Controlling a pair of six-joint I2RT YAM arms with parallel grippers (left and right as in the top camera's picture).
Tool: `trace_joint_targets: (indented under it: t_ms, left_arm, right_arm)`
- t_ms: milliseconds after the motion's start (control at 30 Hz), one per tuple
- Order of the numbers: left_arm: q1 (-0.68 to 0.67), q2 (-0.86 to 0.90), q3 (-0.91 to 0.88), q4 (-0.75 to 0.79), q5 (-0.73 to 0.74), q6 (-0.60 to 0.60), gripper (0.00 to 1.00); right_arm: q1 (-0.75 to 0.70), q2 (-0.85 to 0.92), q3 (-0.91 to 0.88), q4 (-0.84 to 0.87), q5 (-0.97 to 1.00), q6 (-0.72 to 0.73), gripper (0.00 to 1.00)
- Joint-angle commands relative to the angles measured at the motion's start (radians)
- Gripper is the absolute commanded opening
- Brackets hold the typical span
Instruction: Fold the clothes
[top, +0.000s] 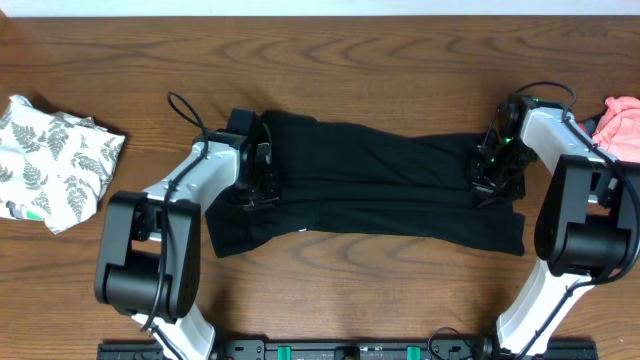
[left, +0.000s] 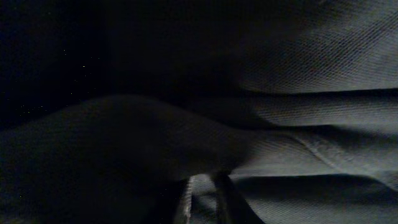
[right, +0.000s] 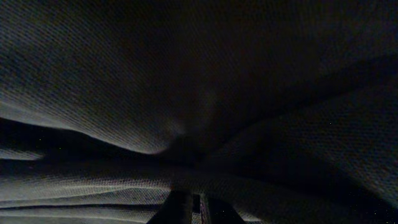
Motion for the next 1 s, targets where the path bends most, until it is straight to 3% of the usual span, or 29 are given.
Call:
trace_joint_targets:
  t_ms: [0,67,100,167,200,367,500,800,967]
  left_arm:
    - [0.014,-0.109,0.055,0.0,-0.124,0.027,0.38]
    - [0.015,-0.168,0.09,0.017,-0.166,0.027,0.55]
    - [0.016,-0.196,0.105,0.039,-0.197,0.027,0.6]
    - [0.021,-0.239,0.122,0.114,-0.248,0.027,0.61]
    - [0.027,-0.253,0.124,0.167,-0.256,0.027,0.61]
    - [0.067,-0.232,0.127,0.343,-0.177,0.027,0.62]
    - [0.1,-0.137,0.187,0.345,-0.079,0.027,0.62]
    - [0.115,0.223,0.651,-0.047,-0.029,0.138,0.62]
    - [0.13,0.357,0.792,-0.162,0.033,0.15,0.62]
  right_arm:
    - [-0.016,-0.076,0.051,0.026,-0.01,-0.03,0.13]
    - [-0.016,-0.128,0.081,0.037,-0.033,-0.057,0.22]
    - [-0.016,-0.161,0.1,0.049,-0.041,-0.074,0.33]
    - [-0.016,-0.209,0.121,0.091,-0.042,-0.089,0.72]
    - [-0.016,-0.237,0.126,0.127,-0.042,-0.098,0.76]
    - [-0.016,-0.285,0.126,0.231,-0.022,-0.12,0.76]
    - [-0.016,-0.263,0.126,0.271,-0.002,-0.121,0.75]
    - [-0.016,-0.244,0.126,0.327,-0.001,-0.211,0.92]
    - [-0.016,-0.244,0.126,0.328,-0.013,-0.215,0.92]
